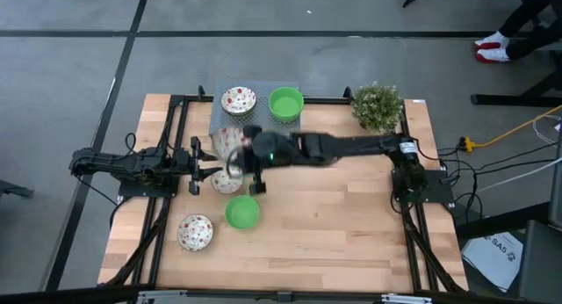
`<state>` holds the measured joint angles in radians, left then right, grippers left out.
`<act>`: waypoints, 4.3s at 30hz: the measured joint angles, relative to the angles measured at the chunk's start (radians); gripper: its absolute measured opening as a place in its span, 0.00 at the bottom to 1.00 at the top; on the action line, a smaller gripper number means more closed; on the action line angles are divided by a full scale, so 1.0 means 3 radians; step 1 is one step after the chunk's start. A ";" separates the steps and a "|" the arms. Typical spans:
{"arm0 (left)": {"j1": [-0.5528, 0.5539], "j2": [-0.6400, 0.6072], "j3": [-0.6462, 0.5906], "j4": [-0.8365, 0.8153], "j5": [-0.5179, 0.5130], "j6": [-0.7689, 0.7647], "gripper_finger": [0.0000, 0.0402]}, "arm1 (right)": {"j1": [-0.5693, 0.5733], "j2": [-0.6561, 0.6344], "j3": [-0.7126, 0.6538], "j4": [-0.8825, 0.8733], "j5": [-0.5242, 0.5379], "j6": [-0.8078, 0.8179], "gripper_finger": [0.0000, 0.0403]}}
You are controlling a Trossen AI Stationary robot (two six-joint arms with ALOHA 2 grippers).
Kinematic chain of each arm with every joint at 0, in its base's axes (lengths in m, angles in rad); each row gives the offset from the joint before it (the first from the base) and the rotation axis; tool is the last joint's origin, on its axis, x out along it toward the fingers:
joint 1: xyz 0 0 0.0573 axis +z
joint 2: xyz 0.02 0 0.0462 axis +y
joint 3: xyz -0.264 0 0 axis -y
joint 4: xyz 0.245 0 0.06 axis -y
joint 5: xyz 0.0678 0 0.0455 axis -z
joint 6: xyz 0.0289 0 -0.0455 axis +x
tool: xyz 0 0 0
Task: Pick & Place Mini bowls
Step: Stack the white patterned bowl on the white patterned bowl on the shelf, then stack the green bowl on the green bowl on the shelf
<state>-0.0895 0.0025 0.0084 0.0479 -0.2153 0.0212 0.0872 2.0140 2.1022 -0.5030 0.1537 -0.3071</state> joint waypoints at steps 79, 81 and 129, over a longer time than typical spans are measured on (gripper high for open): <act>0.0000 0.0000 -0.0001 0.0000 0.0000 0.0000 0.36 | -0.1339 0.0315 0.0230 -0.0249 -0.0751 -0.1076 0.08; -0.0001 0.0000 0.0000 0.0000 0.0000 0.0000 0.36 | -0.1340 0.0315 0.0230 -0.0286 -0.0749 -0.1076 0.08; 0.0000 0.0000 0.0000 0.0000 0.0000 0.0000 0.36 | -0.1138 0.0375 0.0685 -0.0789 -0.0558 -0.0569 0.14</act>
<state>-0.0895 0.0025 0.0083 0.0479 -0.2153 0.0212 -0.2541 2.1265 2.3077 -0.7398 -0.0138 -0.4776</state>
